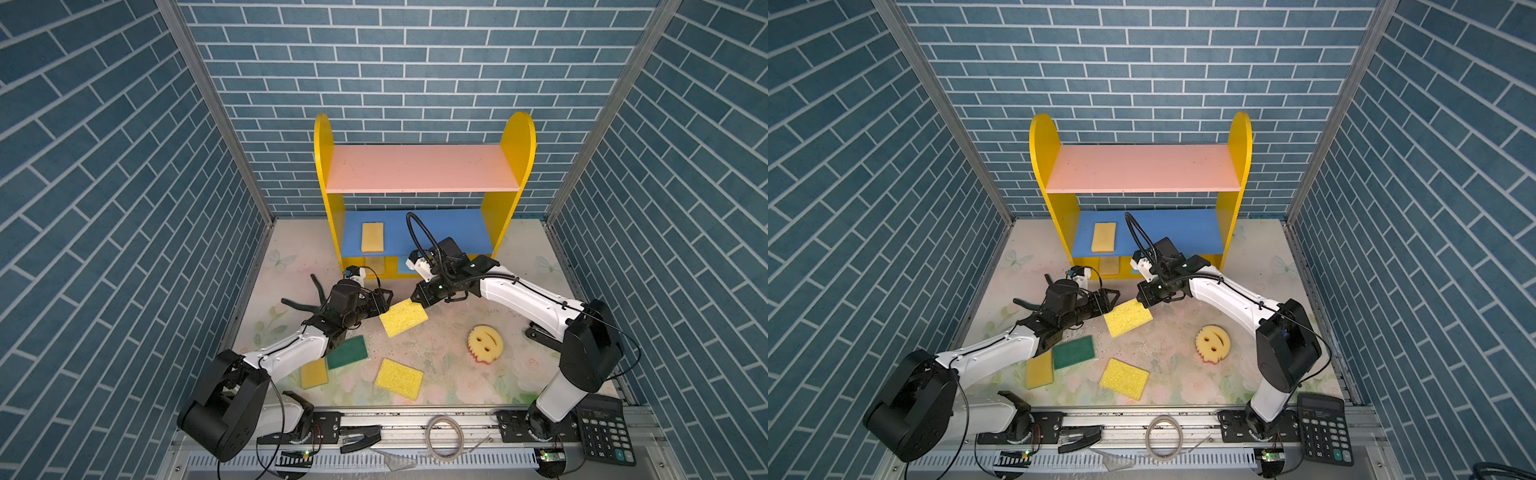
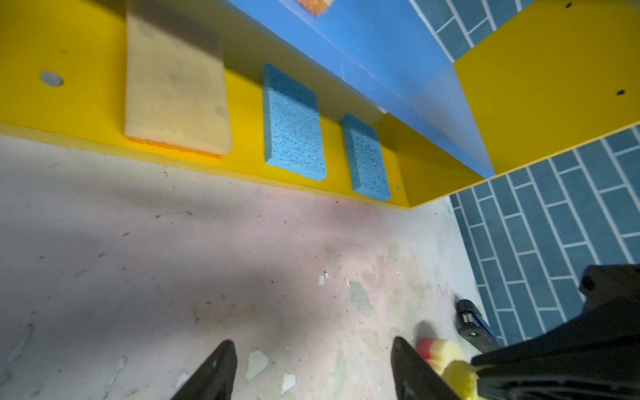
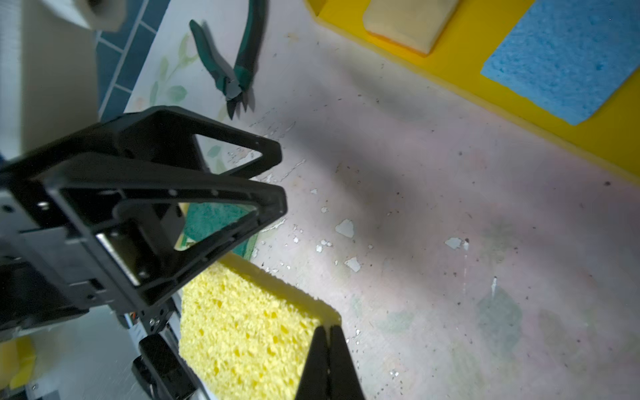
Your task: Place and organize the cleaning sponges onto the shelf
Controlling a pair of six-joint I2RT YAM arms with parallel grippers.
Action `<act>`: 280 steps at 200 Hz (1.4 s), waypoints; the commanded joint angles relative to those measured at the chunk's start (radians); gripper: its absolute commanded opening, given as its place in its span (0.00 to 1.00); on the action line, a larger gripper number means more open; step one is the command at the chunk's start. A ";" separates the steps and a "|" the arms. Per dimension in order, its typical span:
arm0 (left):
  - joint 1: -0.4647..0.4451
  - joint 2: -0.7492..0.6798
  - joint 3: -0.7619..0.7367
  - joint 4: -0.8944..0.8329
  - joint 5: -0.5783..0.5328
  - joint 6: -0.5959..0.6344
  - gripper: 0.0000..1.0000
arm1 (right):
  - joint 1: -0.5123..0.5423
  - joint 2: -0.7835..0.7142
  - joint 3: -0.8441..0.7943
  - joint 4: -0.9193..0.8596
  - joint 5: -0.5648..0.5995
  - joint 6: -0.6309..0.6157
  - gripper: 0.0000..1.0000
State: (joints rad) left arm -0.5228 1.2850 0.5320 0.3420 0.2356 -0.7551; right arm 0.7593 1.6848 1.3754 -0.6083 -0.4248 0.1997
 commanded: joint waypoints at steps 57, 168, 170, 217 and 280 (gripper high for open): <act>-0.060 -0.170 -0.047 0.017 0.076 -0.001 0.70 | 0.002 0.052 0.165 -0.155 -0.054 -0.123 0.00; -0.062 -0.227 -0.078 0.023 0.110 -0.054 0.37 | 0.001 0.113 0.308 -0.098 -0.100 -0.091 0.00; -0.063 -0.228 -0.078 0.023 0.107 -0.054 0.35 | 0.000 0.113 0.308 -0.097 -0.100 -0.090 0.00; -0.063 -0.223 -0.078 0.034 0.085 -0.055 0.07 | 0.000 0.077 0.265 -0.024 0.042 -0.030 0.00; -0.062 -0.133 -0.020 0.159 0.075 -0.103 0.00 | -0.015 -0.088 0.045 0.207 0.215 0.119 0.38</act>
State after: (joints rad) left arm -0.5812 1.1194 0.4667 0.4355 0.3149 -0.8440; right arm 0.7528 1.6890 1.5070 -0.5301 -0.3199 0.2405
